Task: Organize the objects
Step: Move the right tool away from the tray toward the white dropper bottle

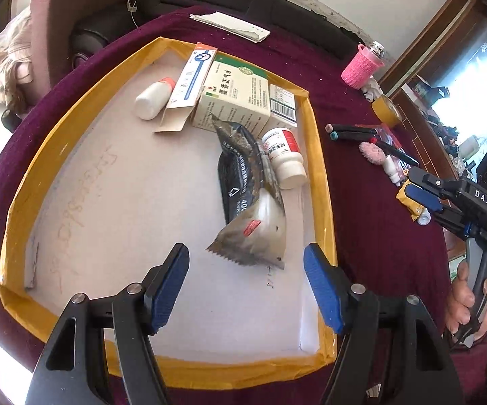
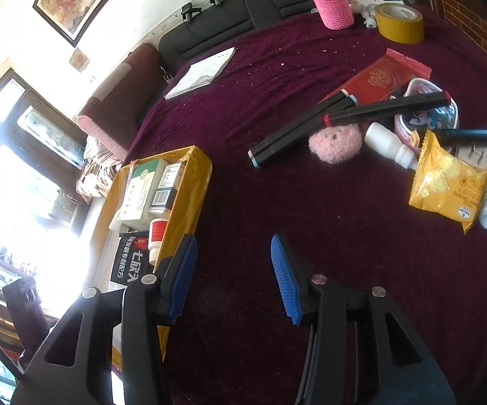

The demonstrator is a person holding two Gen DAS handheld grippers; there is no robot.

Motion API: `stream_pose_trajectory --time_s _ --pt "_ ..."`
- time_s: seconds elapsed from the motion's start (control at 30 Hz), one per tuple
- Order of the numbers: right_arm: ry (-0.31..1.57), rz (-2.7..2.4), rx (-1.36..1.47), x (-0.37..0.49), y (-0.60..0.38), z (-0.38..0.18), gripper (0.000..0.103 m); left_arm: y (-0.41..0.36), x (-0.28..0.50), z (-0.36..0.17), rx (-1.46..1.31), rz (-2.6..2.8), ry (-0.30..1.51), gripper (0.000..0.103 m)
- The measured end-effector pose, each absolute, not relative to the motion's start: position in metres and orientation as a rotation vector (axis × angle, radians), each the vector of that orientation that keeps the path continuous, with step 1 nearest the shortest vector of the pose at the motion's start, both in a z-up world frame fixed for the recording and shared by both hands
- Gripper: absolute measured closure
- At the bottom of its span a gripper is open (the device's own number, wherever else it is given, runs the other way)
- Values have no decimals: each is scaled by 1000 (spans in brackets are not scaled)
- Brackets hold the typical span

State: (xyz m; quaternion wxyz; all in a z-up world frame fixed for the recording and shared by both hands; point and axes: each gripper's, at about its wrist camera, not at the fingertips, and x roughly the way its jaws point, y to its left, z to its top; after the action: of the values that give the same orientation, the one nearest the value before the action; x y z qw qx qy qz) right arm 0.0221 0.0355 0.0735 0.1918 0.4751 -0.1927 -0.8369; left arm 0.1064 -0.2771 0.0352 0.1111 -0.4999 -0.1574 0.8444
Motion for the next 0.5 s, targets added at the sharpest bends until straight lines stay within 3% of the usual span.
stream_pose_trajectory --time_s 0.1,0.5 --pt "-570 -2345 1339 24 44 67 59 -287 117 36 -1422 2479 -501 38" --pt "-662 -2548 1324 17 135 72 59 -231 137 79 -1125 2406 -342 33"
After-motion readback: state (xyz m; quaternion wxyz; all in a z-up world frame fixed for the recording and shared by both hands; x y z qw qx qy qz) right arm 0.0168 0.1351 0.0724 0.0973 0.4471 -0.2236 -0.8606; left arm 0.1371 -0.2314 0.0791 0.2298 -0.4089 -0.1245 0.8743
